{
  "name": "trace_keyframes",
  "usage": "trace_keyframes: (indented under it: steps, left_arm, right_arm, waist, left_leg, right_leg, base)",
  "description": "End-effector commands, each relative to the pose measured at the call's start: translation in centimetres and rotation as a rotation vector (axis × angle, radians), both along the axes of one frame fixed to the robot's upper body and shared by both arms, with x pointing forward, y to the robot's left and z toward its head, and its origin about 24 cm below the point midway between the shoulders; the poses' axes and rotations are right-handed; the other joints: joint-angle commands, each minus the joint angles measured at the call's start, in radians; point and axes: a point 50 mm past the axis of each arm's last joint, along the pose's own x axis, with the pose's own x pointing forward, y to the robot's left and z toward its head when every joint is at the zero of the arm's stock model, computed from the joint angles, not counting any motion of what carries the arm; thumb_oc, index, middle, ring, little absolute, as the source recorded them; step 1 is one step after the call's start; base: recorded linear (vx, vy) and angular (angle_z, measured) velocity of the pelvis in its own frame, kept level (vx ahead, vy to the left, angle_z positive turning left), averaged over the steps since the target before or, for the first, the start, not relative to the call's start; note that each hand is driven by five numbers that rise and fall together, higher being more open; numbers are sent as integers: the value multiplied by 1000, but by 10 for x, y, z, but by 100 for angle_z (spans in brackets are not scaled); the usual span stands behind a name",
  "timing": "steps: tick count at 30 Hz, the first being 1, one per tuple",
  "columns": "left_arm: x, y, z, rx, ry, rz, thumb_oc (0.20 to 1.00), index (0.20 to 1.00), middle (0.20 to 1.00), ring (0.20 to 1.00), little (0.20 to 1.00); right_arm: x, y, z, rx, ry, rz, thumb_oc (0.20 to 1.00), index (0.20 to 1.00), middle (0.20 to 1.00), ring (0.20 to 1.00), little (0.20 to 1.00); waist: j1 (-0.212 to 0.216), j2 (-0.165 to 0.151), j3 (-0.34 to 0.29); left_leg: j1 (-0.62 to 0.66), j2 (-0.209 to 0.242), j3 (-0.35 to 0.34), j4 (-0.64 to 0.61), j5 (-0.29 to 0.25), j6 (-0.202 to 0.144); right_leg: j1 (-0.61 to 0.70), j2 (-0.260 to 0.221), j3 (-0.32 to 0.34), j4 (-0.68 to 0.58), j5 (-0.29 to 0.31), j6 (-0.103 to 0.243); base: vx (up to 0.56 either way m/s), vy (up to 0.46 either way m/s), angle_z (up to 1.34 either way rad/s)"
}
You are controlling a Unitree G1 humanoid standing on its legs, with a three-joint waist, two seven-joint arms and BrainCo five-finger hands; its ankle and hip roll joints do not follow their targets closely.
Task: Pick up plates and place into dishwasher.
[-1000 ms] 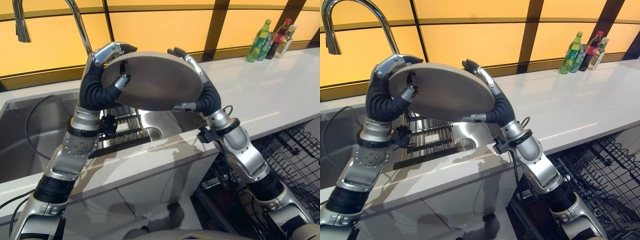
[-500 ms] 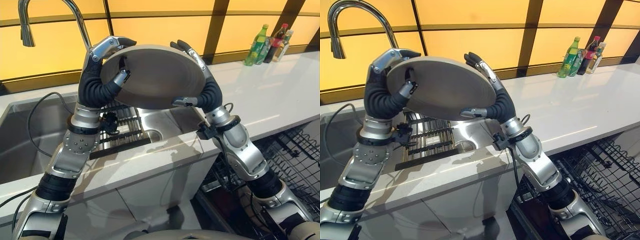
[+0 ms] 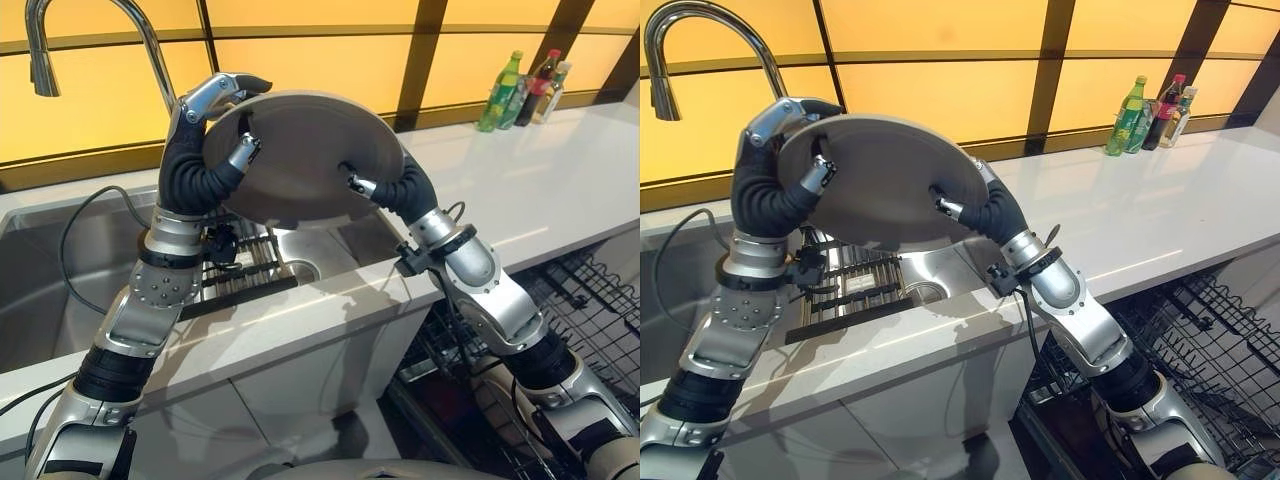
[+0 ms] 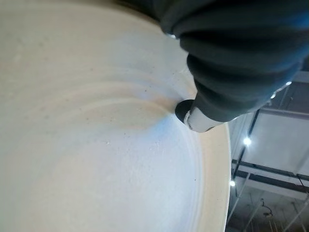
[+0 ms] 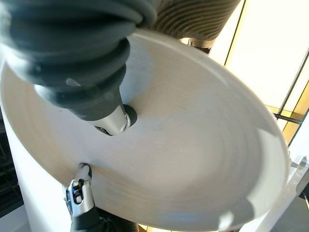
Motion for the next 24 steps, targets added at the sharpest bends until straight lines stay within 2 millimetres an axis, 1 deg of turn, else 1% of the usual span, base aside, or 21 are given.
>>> trace_keyframes:
  steps: [1, 9, 11, 12, 13, 14, 15, 17, 18, 19, 21, 24]
  left_arm:
    - [-7, -30, 16, 38, -101, -169, 200, 200, 200, 200, 200]
    - [-6, -30, 15, 29, -93, -154, 200, 200, 200, 200, 200]
    - [-2, -28, 13, 11, -56, -128, 200, 200, 200, 200, 200]
    - [3, -24, 12, -20, -24, -95, 200, 200, 200, 200, 200]
    - [5, -22, 11, -36, -8, -86, 363, 363, 363, 363, 363]
    - [8, -18, 9, -54, 16, -57, 859, 859, 859, 859, 859]
    - [12, -8, 4, -85, 50, -11, 1000, 1000, 1000, 1000, 1000]
    - [14, 4, 2, -152, 68, 43, 1000, 1000, 1000, 1000, 1000]
    - [17, 20, -2, -221, 94, 97, 1000, 1000, 1000, 1000, 1000]
    - [17, 26, -3, -253, 98, 126, 1000, 1000, 1000, 1000, 1000]
    - [16, 34, -3, -283, 68, 183, 1000, 1000, 1000, 1000, 1000]
    - [15, 44, 2, -320, 31, 255, 1000, 1000, 1000, 1000, 1000]
  right_arm:
    - [-16, 38, 25, -24, -111, 206, 200, 200, 200, 200, 200]
    - [-15, 35, 28, -1, -138, 168, 200, 200, 200, 200, 200]
    - [-14, 33, 29, 5, -156, 137, 200, 200, 200, 200, 200]
    - [-13, 30, 31, 7, -172, 107, 200, 200, 200, 200, 200]
    - [-12, 28, 32, 9, -176, 92, 200, 200, 200, 200, 200]
    - [-11, 25, 33, 10, -189, 63, 200, 200, 200, 200, 200]
    - [-9, 15, 35, 14, -201, 23, 200, 200, 200, 200, 200]
    - [-7, 5, 36, 24, -209, -20, 200, 200, 200, 200, 200]
    - [-7, -5, 37, 22, -230, -66, 200, 200, 200, 200, 200]
    - [-7, -9, 38, 15, -244, -92, 200, 200, 200, 200, 200]
    - [-5, -11, 40, -3, -275, -142, 200, 200, 200, 200, 200]
    - [0, -21, 44, -44, -319, -248, 200, 200, 200, 200, 200]
  waist:
    - [-6, 4, -45]
    - [-8, 3, -43]
    - [-8, 4, -43]
    - [-8, 4, -45]
    - [-8, 4, -46]
    - [-8, 4, -46]
    - [-11, 5, -47]
    - [-14, 4, -50]
    - [-17, 4, -51]
    - [-19, 4, -52]
    - [-22, 4, -52]
    - [-31, 5, -55]
  left_leg:
    - [19, -84, -9, -26, -27, 94]
    - [21, -73, 8, -26, -24, 89]
    - [24, -71, 9, -32, -20, 86]
    - [25, -70, 10, -35, -18, 85]
    - [26, -69, 11, -37, -17, 85]
    - [27, -68, 11, -39, -16, 84]
    - [29, -66, 13, -40, -16, 83]
    - [27, -64, 17, -41, -15, 82]
    - [27, -61, 20, -40, -15, 81]
    - [27, -60, 22, -39, -16, 81]
    - [25, -58, 26, -37, -16, 80]
    - [26, -54, 35, -35, -16, 74]
  right_leg:
    - [-66, 54, 41, 126, -40, -22]
    - [-57, 60, 27, 128, -47, -28]
    - [-53, 61, 25, 124, -46, -29]
    - [-51, 62, 25, 122, -46, -29]
    - [-50, 63, 24, 121, -46, -29]
    - [-49, 64, 24, 120, -46, -29]
    - [-48, 65, 25, 119, -46, -29]
    - [-48, 67, 29, 116, -45, -29]
    - [-48, 69, 33, 114, -45, -31]
    - [-49, 70, 36, 113, -45, -32]
    - [-50, 71, 42, 111, -42, -33]
    - [-49, 71, 49, 99, -35, -35]
  base:
    - [0, 0, 0]
    - [0, 0, 0]
    - [0, 0, 0]
    - [0, 0, 0]
    - [0, 0, 0]
    - [0, 0, 0]
    - [0, 0, 0]
    - [-8, -39, 0]
    - [-5, -50, 0]
    - [-4, -57, -1]
    - [-5, -44, -2]
    - [6, -36, -3]
